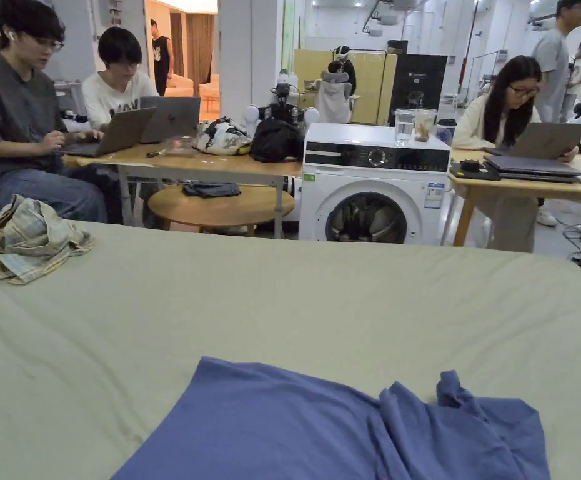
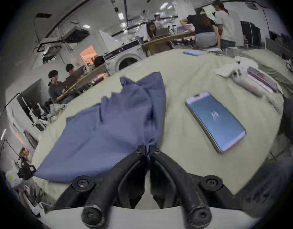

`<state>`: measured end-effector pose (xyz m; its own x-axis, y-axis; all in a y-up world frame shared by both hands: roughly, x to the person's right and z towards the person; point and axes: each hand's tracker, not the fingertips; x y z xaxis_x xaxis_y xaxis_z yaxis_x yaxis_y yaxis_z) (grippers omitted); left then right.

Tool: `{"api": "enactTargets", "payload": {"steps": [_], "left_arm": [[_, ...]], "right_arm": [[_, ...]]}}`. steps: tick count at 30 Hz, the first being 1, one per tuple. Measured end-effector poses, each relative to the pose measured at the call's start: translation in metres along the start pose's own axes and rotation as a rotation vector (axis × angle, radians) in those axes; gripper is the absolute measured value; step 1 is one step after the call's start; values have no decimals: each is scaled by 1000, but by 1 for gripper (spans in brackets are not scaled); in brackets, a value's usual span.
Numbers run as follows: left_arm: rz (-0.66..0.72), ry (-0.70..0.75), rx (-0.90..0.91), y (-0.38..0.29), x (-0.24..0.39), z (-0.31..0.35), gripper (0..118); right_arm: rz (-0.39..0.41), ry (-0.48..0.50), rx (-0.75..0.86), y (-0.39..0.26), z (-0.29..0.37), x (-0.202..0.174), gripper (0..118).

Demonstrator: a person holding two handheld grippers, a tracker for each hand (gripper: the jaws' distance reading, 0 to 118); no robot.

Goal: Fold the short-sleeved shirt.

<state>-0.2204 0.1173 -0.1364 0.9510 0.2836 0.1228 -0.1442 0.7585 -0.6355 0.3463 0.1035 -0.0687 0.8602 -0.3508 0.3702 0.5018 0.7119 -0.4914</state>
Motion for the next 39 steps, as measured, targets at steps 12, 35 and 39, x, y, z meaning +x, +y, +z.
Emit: {"api": "enactTargets", "payload": {"steps": [12, 35, 39], "left_arm": [[-29, -16, 110, -9, 0, 0, 80], [-283, -110, 300, 73, 103, 1, 0], [-278, -147, 240, 102, 104, -28, 0]], "right_arm": [[114, -65, 85, -11, 7, 11, 70], [409, 135, 288, 40, 35, -82, 0], [375, 155, 268, 44, 27, -83, 0]]}}
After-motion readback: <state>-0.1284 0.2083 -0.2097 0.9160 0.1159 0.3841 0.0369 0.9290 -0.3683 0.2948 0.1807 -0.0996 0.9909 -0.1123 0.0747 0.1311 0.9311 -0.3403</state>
